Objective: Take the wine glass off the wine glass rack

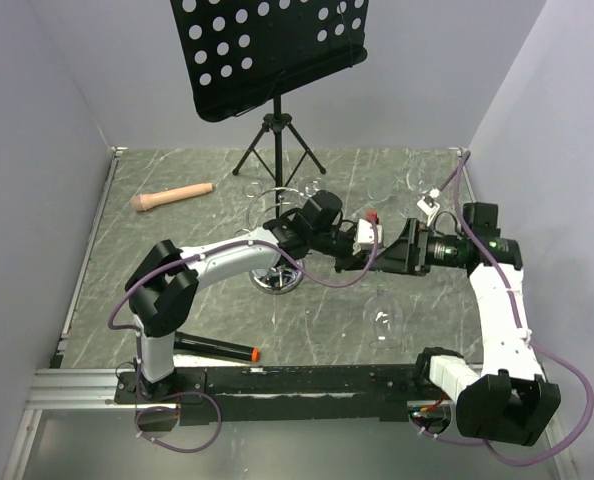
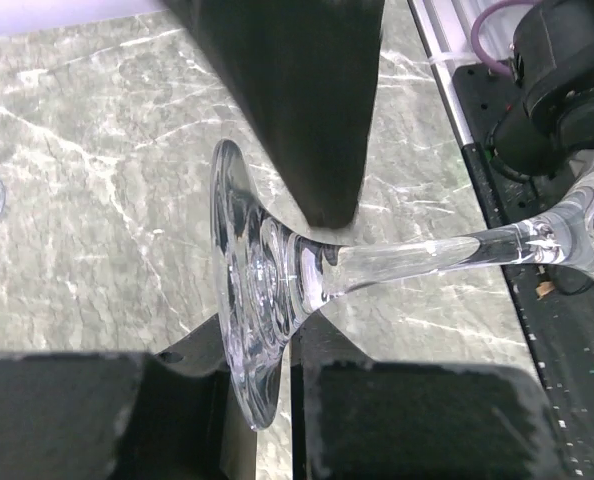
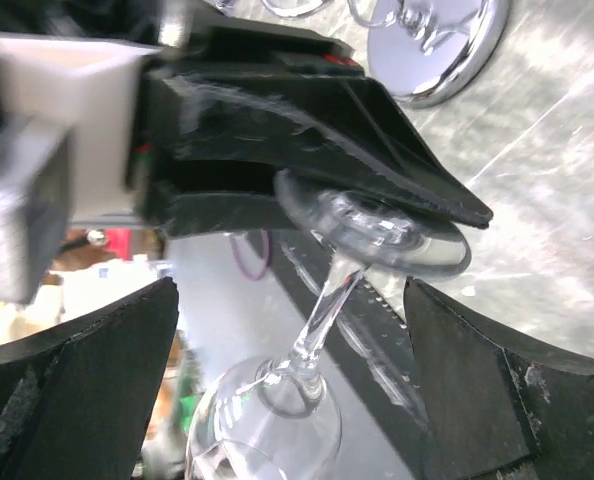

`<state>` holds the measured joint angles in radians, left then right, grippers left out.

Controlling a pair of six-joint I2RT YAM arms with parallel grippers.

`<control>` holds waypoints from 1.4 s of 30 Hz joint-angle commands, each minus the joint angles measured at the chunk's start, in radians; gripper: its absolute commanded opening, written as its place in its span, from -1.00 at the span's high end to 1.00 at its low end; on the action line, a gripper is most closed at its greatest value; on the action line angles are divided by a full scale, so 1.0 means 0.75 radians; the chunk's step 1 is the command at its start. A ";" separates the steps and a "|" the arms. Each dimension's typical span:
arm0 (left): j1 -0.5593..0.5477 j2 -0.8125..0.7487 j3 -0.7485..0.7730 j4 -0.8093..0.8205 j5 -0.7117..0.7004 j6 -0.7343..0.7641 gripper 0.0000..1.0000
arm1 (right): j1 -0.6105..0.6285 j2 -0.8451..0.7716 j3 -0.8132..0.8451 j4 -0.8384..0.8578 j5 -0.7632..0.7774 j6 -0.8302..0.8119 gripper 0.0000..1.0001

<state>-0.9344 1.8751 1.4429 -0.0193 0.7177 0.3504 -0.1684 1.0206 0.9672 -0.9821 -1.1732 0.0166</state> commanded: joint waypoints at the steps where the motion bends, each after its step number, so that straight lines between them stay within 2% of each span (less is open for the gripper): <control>1: 0.053 -0.017 0.072 -0.085 0.033 -0.117 0.99 | -0.035 0.007 0.230 -0.226 0.047 -0.228 -1.00; 6: 0.053 -0.023 0.162 -0.075 0.015 -0.236 0.99 | -0.080 0.032 0.428 -0.343 0.090 -0.325 -1.00; 11: 0.053 -0.036 0.203 -0.085 -0.010 -0.375 0.99 | -0.154 -0.005 0.553 -0.304 0.196 -0.360 -1.00; 16: 0.068 -0.048 0.213 -0.101 -0.055 -0.430 0.99 | -0.180 -0.180 0.523 -0.082 0.324 -0.327 -1.00; 20: 0.119 -0.034 0.240 -0.071 -0.128 -0.630 0.99 | -0.180 -0.383 0.449 0.192 0.466 -0.315 -1.00; 22: 0.139 -0.017 0.266 -0.083 -0.153 -0.659 0.99 | -0.180 -0.446 0.439 0.282 0.527 -0.302 -1.00; 32: 0.225 0.060 0.342 0.011 -0.219 -0.843 0.99 | -0.180 -0.629 0.304 0.311 0.252 -0.429 -1.00; 42: 0.256 0.065 0.332 0.128 -0.100 -0.942 0.99 | -0.180 -0.500 0.281 0.367 0.268 -0.392 -1.00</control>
<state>-0.7639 1.9499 1.6501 -0.0460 0.5724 -0.2863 -0.3000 0.5877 1.1759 -0.7670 -0.9451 -0.2779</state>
